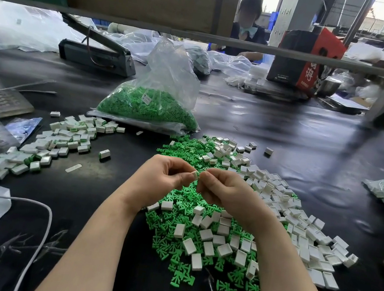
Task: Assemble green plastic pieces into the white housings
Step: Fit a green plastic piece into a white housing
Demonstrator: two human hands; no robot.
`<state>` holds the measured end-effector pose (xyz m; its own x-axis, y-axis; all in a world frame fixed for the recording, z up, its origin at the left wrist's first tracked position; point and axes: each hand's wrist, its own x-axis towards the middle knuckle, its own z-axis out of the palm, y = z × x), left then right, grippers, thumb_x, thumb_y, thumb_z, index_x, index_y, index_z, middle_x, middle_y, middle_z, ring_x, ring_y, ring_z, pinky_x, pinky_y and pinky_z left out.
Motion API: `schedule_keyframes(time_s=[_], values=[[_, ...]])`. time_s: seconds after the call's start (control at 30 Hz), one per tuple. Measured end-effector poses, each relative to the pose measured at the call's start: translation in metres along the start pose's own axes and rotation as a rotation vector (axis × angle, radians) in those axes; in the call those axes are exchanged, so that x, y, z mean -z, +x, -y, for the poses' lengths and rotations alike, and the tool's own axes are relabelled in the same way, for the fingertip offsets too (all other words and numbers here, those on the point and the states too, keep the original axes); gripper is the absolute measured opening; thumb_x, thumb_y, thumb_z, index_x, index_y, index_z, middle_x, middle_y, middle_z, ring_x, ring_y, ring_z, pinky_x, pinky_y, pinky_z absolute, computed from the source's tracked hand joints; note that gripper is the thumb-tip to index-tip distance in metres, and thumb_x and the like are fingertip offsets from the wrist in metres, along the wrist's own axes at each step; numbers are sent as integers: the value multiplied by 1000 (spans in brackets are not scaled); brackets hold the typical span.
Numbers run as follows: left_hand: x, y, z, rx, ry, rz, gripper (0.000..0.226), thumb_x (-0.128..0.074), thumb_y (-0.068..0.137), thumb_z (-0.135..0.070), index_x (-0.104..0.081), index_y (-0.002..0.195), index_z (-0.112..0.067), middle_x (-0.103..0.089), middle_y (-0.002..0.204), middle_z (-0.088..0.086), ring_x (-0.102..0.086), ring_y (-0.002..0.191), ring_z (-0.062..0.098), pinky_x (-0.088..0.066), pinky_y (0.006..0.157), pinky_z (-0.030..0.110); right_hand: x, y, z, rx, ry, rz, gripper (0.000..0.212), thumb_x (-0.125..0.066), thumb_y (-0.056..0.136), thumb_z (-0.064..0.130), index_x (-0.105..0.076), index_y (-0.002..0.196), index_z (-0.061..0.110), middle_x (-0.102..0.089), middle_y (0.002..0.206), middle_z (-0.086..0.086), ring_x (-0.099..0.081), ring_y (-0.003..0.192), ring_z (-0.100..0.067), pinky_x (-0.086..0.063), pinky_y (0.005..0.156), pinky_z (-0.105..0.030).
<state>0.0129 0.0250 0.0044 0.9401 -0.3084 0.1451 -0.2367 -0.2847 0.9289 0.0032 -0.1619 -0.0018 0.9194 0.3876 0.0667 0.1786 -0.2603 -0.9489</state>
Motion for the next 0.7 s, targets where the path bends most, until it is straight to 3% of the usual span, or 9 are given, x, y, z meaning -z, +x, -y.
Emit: schedule_keyframes(time_s=[0.17, 0.3, 0.43, 0.7], values=[[-3, 0, -2, -16, -45, -30, 6, -68, 89, -11, -71, 93, -13, -68, 75, 1, -59, 68, 6, -49, 67, 17, 0, 1, -4, -93, 303, 23, 33, -58, 88, 48, -61, 76, 18, -52, 61, 1, -41, 55, -11, -33, 51, -19], [-3, 1, -4, -45, -62, -75, 15, -69, 86, -10, -74, 101, -8, -67, 89, 1, -66, 86, 8, -52, 81, 18, -3, 3, -5, -234, 531, 140, 42, -57, 85, 56, -59, 89, 15, -56, 70, -2, -47, 59, -11, -35, 48, -19], [-4, 0, -8, -54, -44, -53, 17, -69, 86, -10, -75, 102, -8, -54, 88, 4, -61, 83, 10, -52, 86, 24, -8, 5, -3, -216, 677, 194, 39, -49, 92, 49, -57, 95, 10, -53, 74, -6, -45, 63, -13, -33, 50, -20], [-4, 0, -9, -72, -12, -51, 13, -69, 87, -7, -77, 95, -12, -55, 74, -13, -59, 73, 0, -48, 74, 14, -11, 5, -1, -196, 741, 177, 30, -49, 93, 39, -56, 90, 9, -53, 68, -6, -45, 58, -13, -29, 49, -21]])
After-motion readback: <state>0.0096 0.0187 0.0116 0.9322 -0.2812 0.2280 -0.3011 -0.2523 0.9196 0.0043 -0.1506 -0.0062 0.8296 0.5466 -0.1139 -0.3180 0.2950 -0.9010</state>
